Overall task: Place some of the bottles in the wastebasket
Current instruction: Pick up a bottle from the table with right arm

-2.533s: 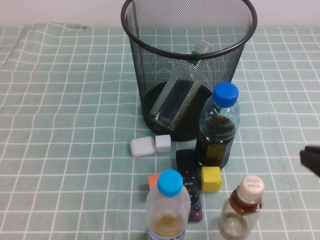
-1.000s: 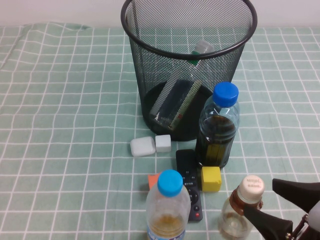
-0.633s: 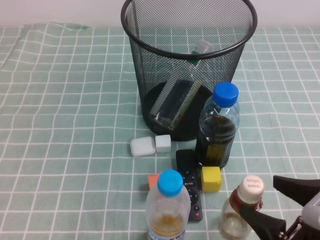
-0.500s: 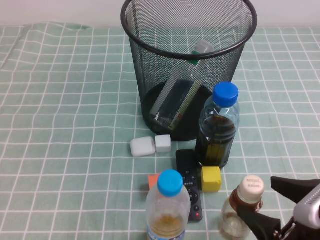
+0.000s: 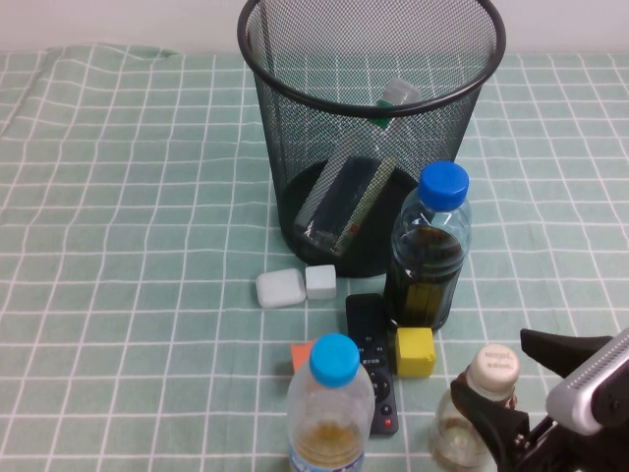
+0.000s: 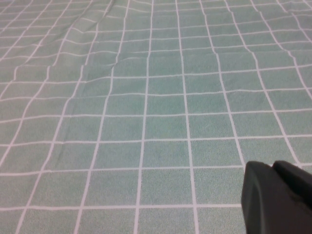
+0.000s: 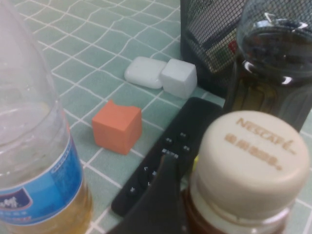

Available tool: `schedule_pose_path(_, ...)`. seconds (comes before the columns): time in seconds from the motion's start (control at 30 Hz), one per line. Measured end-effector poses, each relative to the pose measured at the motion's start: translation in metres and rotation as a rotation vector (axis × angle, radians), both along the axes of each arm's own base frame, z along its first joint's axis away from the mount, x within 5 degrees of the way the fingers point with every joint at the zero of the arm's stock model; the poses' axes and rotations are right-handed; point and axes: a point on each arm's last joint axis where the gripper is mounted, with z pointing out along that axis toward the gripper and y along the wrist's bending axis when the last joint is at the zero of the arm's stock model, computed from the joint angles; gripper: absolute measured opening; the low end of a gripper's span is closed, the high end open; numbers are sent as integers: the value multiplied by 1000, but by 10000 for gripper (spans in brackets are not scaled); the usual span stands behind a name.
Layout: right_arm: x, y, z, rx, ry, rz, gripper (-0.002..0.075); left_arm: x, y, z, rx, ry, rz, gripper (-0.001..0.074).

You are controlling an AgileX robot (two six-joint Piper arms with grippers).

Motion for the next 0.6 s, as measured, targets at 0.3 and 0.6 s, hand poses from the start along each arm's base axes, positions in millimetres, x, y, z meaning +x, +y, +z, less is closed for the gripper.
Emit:
schedule_pose_path(0.3, 7, 6, -6, 20, 0, -22, 642, 0, 0, 0, 0, 0, 0, -4)
schedule_pose_path(0.6, 14, 15, -10, 23, 11, -22, 640, 0, 0, 0, 0, 0, 0, -4)
